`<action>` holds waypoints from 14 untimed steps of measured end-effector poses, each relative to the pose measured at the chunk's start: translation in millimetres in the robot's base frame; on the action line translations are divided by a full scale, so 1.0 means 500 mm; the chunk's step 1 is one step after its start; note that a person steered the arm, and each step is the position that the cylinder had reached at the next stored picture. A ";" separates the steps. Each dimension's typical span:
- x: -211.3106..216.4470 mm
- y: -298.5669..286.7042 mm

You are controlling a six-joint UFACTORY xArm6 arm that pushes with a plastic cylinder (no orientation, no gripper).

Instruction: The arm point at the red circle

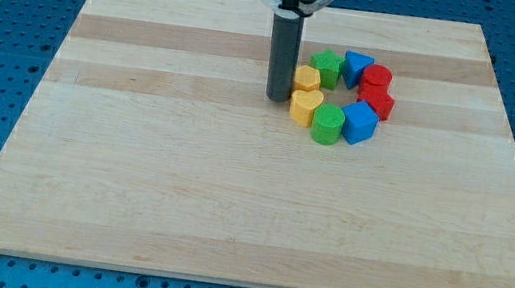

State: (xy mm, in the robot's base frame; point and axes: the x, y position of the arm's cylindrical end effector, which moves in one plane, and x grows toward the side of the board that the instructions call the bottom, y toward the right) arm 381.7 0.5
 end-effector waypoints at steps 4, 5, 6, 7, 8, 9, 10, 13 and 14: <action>-0.036 -0.084; -0.089 -0.085; -0.153 -0.082; -0.191 -0.026; -0.220 0.031; -0.224 0.097; -0.224 0.168; -0.163 0.285; -0.141 0.286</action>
State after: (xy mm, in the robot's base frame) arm 311.2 143.4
